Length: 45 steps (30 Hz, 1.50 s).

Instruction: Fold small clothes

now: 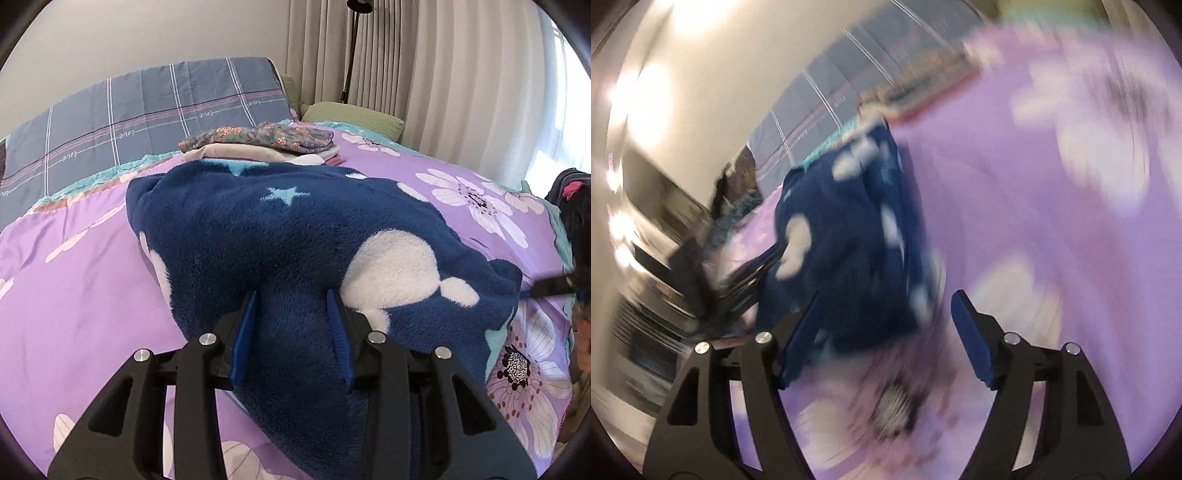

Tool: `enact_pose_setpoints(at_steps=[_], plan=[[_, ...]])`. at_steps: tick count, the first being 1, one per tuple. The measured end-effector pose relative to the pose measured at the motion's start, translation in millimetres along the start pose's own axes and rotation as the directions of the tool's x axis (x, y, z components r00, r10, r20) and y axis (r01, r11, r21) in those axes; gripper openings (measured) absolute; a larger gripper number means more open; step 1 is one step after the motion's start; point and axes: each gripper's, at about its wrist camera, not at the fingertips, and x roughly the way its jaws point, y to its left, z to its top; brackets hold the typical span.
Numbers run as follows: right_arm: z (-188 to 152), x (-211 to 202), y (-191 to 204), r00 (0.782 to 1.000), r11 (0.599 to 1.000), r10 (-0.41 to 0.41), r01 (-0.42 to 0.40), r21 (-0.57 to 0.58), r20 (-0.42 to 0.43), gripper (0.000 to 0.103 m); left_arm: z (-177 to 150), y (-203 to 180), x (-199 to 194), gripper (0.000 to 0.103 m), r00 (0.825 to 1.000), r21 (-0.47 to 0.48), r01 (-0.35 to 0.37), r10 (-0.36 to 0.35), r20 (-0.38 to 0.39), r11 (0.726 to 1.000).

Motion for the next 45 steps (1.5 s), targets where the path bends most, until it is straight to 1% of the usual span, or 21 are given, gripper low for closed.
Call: enact_pose_setpoints(at_steps=[1, 3, 4, 7, 12, 15, 20, 29, 31, 32, 33, 34, 35, 37, 38, 39, 40, 41, 43, 44, 45], plan=[[-6, 5, -4, 0.997, 0.997, 0.054, -0.051, 0.051, -0.05, 0.076, 0, -1, 1, 0.04, 1.0, -0.001, 0.0, 0.0, 0.001, 1.0], [-15, 14, -3, 0.985, 0.987, 0.133, -0.121, 0.105, -0.109, 0.083, 0, 0, 1, 0.04, 1.0, -0.005, 0.002, -0.002, 0.003, 1.0], [-18, 21, 0, 0.981, 0.983, 0.148, -0.132, 0.13, -0.124, 0.091, 0, 0, 1, 0.04, 1.0, -0.004, 0.0, 0.0, 0.001, 1.0], [-15, 33, 0, 0.991, 0.983, 0.09, -0.072, 0.17, -0.103, 0.093, 0, -2, 1, 0.04, 1.0, -0.001, -0.015, 0.015, -0.003, 1.0], [-6, 41, -5, 0.998, 0.947, 0.059, -0.053, 0.317, -0.01, 0.096, 1, -4, 1, 0.041, 1.0, -0.003, -0.027, 0.027, -0.005, 1.0], [-5, 52, 5, 1.0, 0.953, 0.007, -0.008, 0.304, 0.004, 0.101, 2, -4, 2, 0.041, 1.0, -0.005, -0.028, 0.028, -0.002, 1.0], [5, 78, 19, 1.0, 0.966, -0.016, 0.019, 0.257, -0.01, 0.101, 1, -5, 2, 0.041, 1.0, -0.005, -0.026, 0.026, 0.002, 1.0], [9, 84, 19, 0.996, 0.95, -0.05, 0.026, 0.31, 0.067, 0.101, 1, -4, 1, 0.041, 1.0, -0.015, -0.022, 0.022, 0.008, 1.0], [8, 83, 19, 0.996, 0.95, -0.054, 0.029, 0.312, 0.072, 0.101, 4, -1, -2, 0.042, 1.0, -0.032, -0.003, 0.004, 0.009, 0.999], [7, 82, 17, 0.996, 0.95, -0.054, 0.029, 0.31, 0.071, 0.101, 8, 6, -7, 0.049, 0.999, -0.065, 0.041, -0.04, 0.015, 0.997], [8, 83, 18, 0.996, 0.952, -0.051, 0.027, 0.306, 0.07, 0.1, 13, 15, -12, 0.068, 0.994, -0.111, 0.111, -0.109, 0.025, 0.987], [8, 83, 17, 0.997, 0.954, -0.044, 0.022, 0.299, 0.067, 0.1, 17, 24, -17, 0.081, 0.984, -0.158, 0.176, -0.171, 0.045, 0.972], [9, 83, 17, 0.997, 0.956, -0.04, 0.019, 0.291, 0.065, 0.1, 23, 39, -23, 0.099, 0.979, -0.226, 0.2, -0.184, 0.088, 0.953], [8, 82, 17, 0.998, 0.96, -0.03, 0.012, 0.279, 0.061, 0.1, 33, 66, -26, 0.101, 0.986, -0.306, 0.139, -0.103, 0.13, 0.942], [8, 82, 17, 0.998, 0.961, -0.028, 0.01, 0.275, 0.06, 0.1, 37, 78, -21, 0.101, 0.988, -0.324, 0.129, -0.092, 0.127, 0.937], [9, 83, 18, 0.998, 0.962, -0.028, 0.011, 0.274, 0.06, 0.1, 40, 92, -11, 0.101, 0.986, -0.353, 0.152, -0.117, 0.117, 0.923], [10, 84, 18, 0.998, 0.962, -0.029, 0.012, 0.274, 0.06, 0.1, 41, 106, 3, 0.101, 0.981, -0.399, 0.193, -0.166, 0.1, 0.896], [10, 84, 18, 0.998, 0.962, -0.029, 0.012, 0.273, 0.06, 0.101, 40, 121, 24, 0.101, 0.974, -0.472, 0.225, -0.217, 0.073, 0.852], [9, 83, 18, 0.998, 0.962, -0.021, 0.004, 0.272, 0.061, 0.101, 37, 138, 56, 0.101, 0.968, -0.566, 0.22, -0.25, 0.024, 0.795], [10, 82, 17, 0.998, 0.963, -0.012, -0.004, 0.268, 0.059, 0.101, 36, 145, 77, 0.101, 0.959, -0.592, 0.23, -0.283, 0.002, 0.772], [11, 82, 16, 0.999, 0.965, -0.004, -0.01, 0.263, 0.054, 0.101, 35, 148, 90, 0.102, 0.953, -0.597, 0.239, -0.303, -0.006, 0.766]])
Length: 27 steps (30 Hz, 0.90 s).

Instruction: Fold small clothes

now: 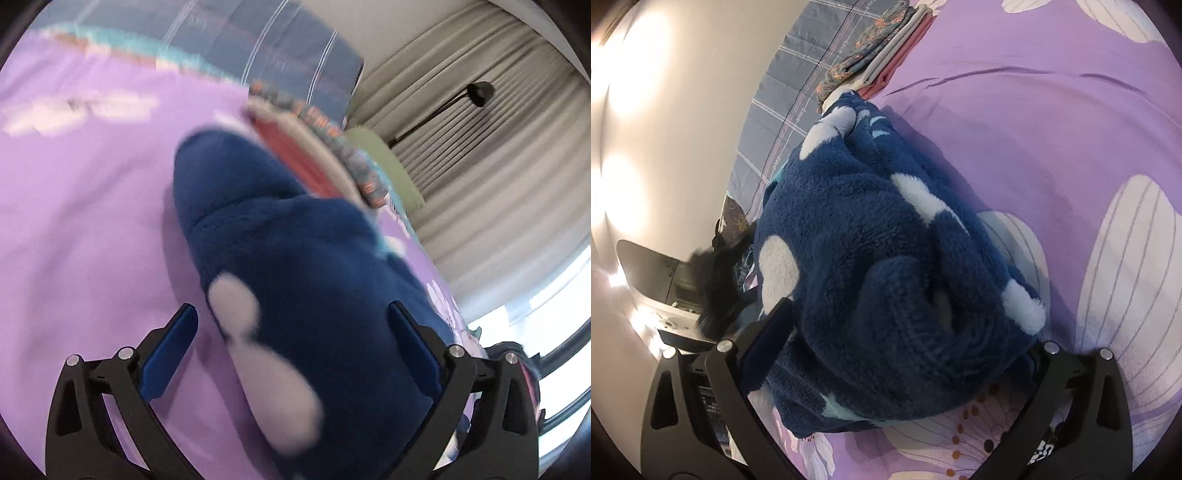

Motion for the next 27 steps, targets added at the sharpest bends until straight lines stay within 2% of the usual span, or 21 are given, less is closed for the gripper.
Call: enact_pose_setpoints(at_steps=[1, 4, 6, 7, 8, 9, 10, 12, 13, 16, 18, 21, 24, 27], plan=[[2, 0, -1, 1.0, 1.0, 0.008, -0.008, -0.003, -0.009, 0.101, 4, 5, 10, 0.102, 1.0, 0.007, 0.004, -0.004, -0.011, 1.0], [9, 1, -6, 0.999, 0.999, 0.04, -0.039, 0.033, -0.023, 0.101, 16, 1, 29, 0.102, 1.0, 0.111, -0.006, 0.003, 0.025, 0.994], [10, 1, -5, 1.0, 0.999, 0.028, -0.027, 0.047, -0.012, 0.099, 23, -4, 40, 0.102, 0.999, 0.118, -0.028, 0.026, 0.02, 0.993], [10, 1, -3, 1.0, 0.999, 0.012, -0.012, 0.037, 0.004, 0.09, 24, -7, 41, 0.096, 0.999, 0.135, -0.038, 0.036, 0.02, 0.99], [10, 2, 2, 1.0, 1.0, -0.021, 0.022, -0.02, 0.022, 0.082, 24, -12, 42, 0.09, 1.0, 0.158, -0.025, 0.023, 0.015, 0.987], [10, 2, 5, 0.999, 0.998, -0.032, 0.034, -0.051, 0.03, 0.079, 28, -12, 41, 0.083, 1.0, 0.162, -0.017, 0.014, 0.017, 0.987], [10, 2, 7, 0.999, 0.996, -0.036, 0.038, -0.077, 0.036, 0.073, 27, -13, 35, 0.079, 1.0, 0.167, -0.013, 0.009, 0.03, 0.986], [13, -2, 9, 0.999, 0.995, -0.024, 0.026, -0.096, 0.024, 0.065, 23, -21, 18, 0.063, 0.997, 0.206, -0.007, -0.009, 0.074, 0.979], [15, -6, 12, 1.0, 0.993, -0.023, 0.026, -0.116, 0.02, 0.061, 22, -24, 11, 0.06, 0.996, 0.214, -0.008, -0.012, 0.091, 0.977], [24, -17, 41, 0.997, 0.965, -0.051, 0.062, -0.253, 0.049, 0.053, 25, -41, -19, 0.059, 0.99, 0.248, -0.019, -0.017, 0.141, 0.969], [34, -21, 64, 0.995, 0.938, -0.051, 0.076, -0.338, 0.084, 0.05, 32, -54, -42, 0.059, 0.982, 0.288, -0.062, 0.007, 0.188, 0.956], [63, -12, 106, 0.993, 0.879, -0.008, 0.061, -0.474, 0.114, 0.05, 51, -58, -82, 0.059, 0.956, 0.297, -0.145, 0.057, 0.287, 0.944], [100, 18, 150, 0.996, 0.838, 0.058, -0.008, -0.546, 0.075, 0.049, 78, -51, -123, 0.059, 0.914, 0.258, -0.236, 0.124, 0.385, 0.937], [137, 68, 197, 0.995, 0.816, 0.105, -0.086, -0.571, -0.001, 0.048, 112, -39, -155, 0.059, 0.861, 0.218, -0.341, 0.211, 0.462, 0.914]])
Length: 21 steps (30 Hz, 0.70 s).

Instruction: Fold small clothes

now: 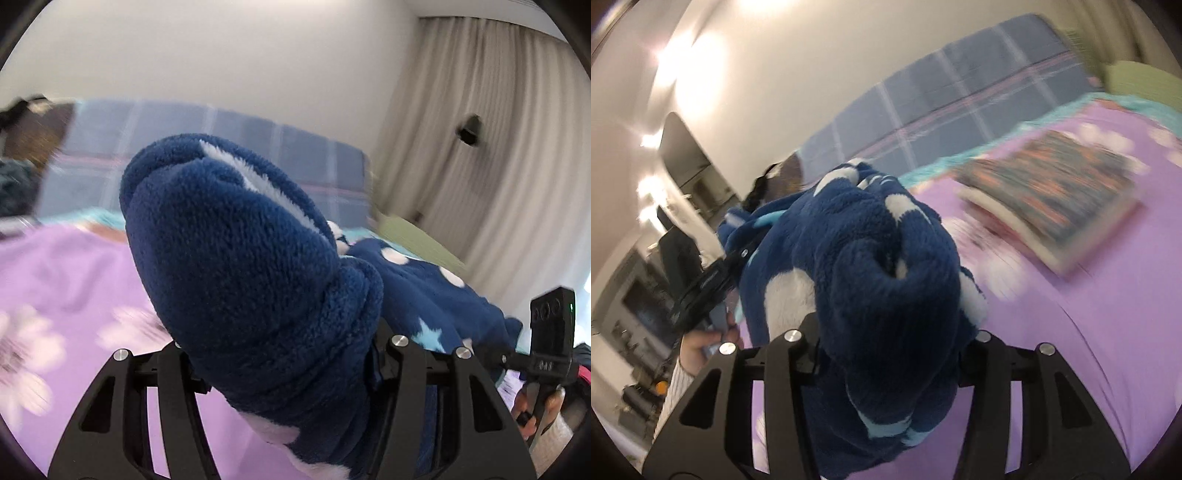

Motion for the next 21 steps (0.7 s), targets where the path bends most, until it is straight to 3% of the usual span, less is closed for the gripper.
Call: enact_pose_setpoints(at_steps=[4, 7, 12, 15, 16, 18, 20, 21], plan=[[67, 89, 26, 0.998, 0.999, 0.039, -0.041, -0.035, -0.04, 0.048, 36, 45, 4, 0.059, 0.992, -0.025, -0.114, 0.115, 0.043, 0.993], [94, 149, 44, 0.999, 0.995, 0.021, -0.025, -0.094, -0.046, 0.047, 48, 79, 15, 0.059, 0.98, -0.038, -0.189, 0.191, 0.063, 0.981], [114, 235, 55, 0.998, 0.993, 0.0, -0.007, -0.115, -0.059, 0.046, 49, 133, 56, 0.059, 0.955, -0.043, -0.292, 0.294, 0.042, 0.956], [109, 284, 44, 0.997, 0.992, -0.041, 0.033, -0.121, -0.063, 0.049, 23, 172, 77, 0.066, 0.947, -0.102, -0.318, 0.321, 0.01, 0.942], [101, 306, 34, 0.993, 0.991, -0.081, 0.071, -0.109, -0.088, 0.053, 9, 186, 86, 0.073, 0.937, -0.122, -0.349, 0.347, -0.035, 0.929], [82, 330, 16, 0.973, 0.979, -0.189, 0.176, -0.105, -0.129, 0.068, -28, 206, 115, 0.077, 0.878, -0.129, -0.471, 0.45, -0.161, 0.873], [55, 349, -5, 0.926, 0.94, -0.334, 0.312, -0.138, -0.177, 0.071, -52, 210, 131, 0.079, 0.856, -0.119, -0.499, 0.467, -0.221, 0.858], [46, 352, -14, 0.915, 0.935, -0.353, 0.333, -0.125, -0.198, 0.071, -55, 211, 132, 0.087, 0.859, -0.133, -0.492, 0.454, -0.237, 0.861]])
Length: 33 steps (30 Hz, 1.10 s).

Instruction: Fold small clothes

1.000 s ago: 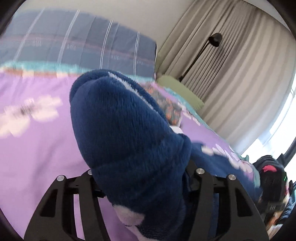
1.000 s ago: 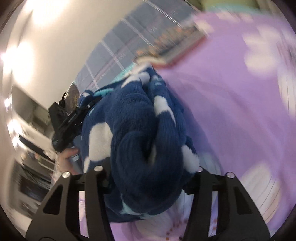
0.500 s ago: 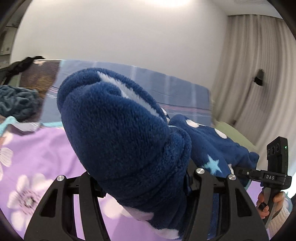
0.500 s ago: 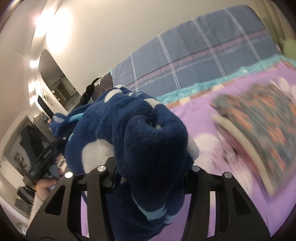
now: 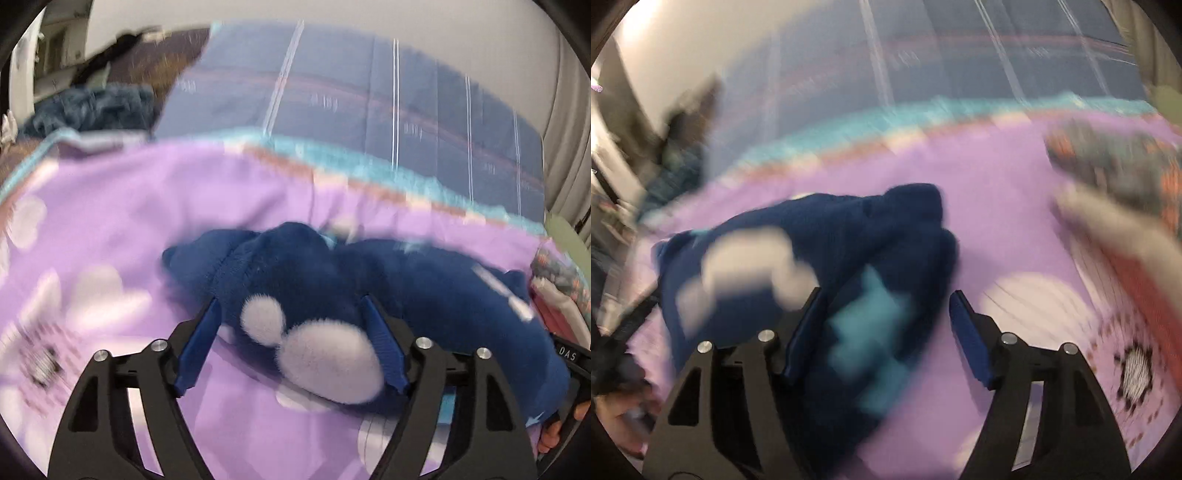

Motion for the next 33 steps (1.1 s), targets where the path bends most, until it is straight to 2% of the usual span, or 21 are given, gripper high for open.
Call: enact_pose_setpoints(at_steps=[1, 2, 3, 5, 7, 9, 12, 14, 16, 20, 23, 27, 30, 33], plan=[[-4, 2, -8, 0.999, 0.999, 0.034, -0.034, 0.033, -0.002, 0.071, 3, 2, -4, 0.093, 1.0, -0.011, -0.003, 0.003, 0.019, 1.0], [-5, -5, -16, 0.997, 0.996, 0.069, -0.07, 0.055, 0.017, 0.071, 5, 5, -11, 0.095, 0.999, -0.027, -0.004, 0.005, 0.04, 1.0], [-6, -9, -16, 0.998, 0.997, 0.065, -0.065, 0.048, 0.02, 0.071, 6, 7, -15, 0.098, 0.999, -0.025, -0.008, 0.009, 0.038, 1.0], [-8, -24, -12, 0.998, 1.0, 0.004, -0.004, -0.003, 0.055, 0.071, 2, -2, -23, 0.098, 0.999, 0.042, -0.024, 0.023, 0.022, 0.999], [-23, -56, -2, 0.99, 0.993, -0.058, 0.07, -0.092, 0.132, 0.071, -8, -12, -45, 0.1, 0.999, 0.12, -0.028, 0.023, 0.05, 0.992], [-41, -81, -1, 0.985, 0.984, -0.052, 0.079, -0.161, 0.167, 0.073, -30, -26, -78, 0.102, 0.994, 0.185, -0.006, -0.014, 0.105, 0.983], [-83, -133, 1, 0.973, 0.965, -0.045, 0.101, -0.243, 0.227, 0.078, -65, -53, -126, 0.102, 0.992, 0.256, 0.024, -0.055, 0.117, 0.966], [-112, -169, -2, 0.967, 0.951, -0.042, 0.115, -0.286, 0.25, 0.08, -99, -75, -162, 0.102, 0.991, 0.328, 0.015, -0.057, 0.119, 0.945], [-136, -205, -8, 0.958, 0.943, -0.048, 0.137, -0.304, 0.282, 0.085, -128, -91, -195, 0.102, 0.986, 0.357, 0.004, -0.063, 0.154, 0.934], [-181, -273, -20, 0.94, 0.947, -0.12, 0.205, -0.248, 0.318, 0.091, -180, -119, -266, 0.102, 0.974, 0.332, -0.05, -0.028, 0.225, 0.942], [-212, -312, -32, 0.934, 0.956, -0.177, 0.238, -0.172, 0.311, 0.093, -202, -130, -314, 0.102, 0.961, 0.317, -0.013, -0.075, 0.264, 0.948], [-255, -355, -32, 0.927, 0.953, -0.188, 0.253, -0.169, 0.326, 0.097, -229, -144, -365, 0.102, 0.961, 0.321, 0.002, -0.09, 0.261, 0.947], [-285, -388, -24, 0.896, 0.938, -0.207, 0.295, -0.18, 0.393, 0.1, -244, -148, -393, 0.102, 0.957, 0.316, 0.003, -0.094, 0.275, 0.949], [-308, -417, -21, 0.868, 0.936, -0.211, 0.312, -0.164, 0.449, 0.101, -255, -143, -410, 0.102, 0.959, 0.289, 0.033, -0.112, 0.261, 0.957]])
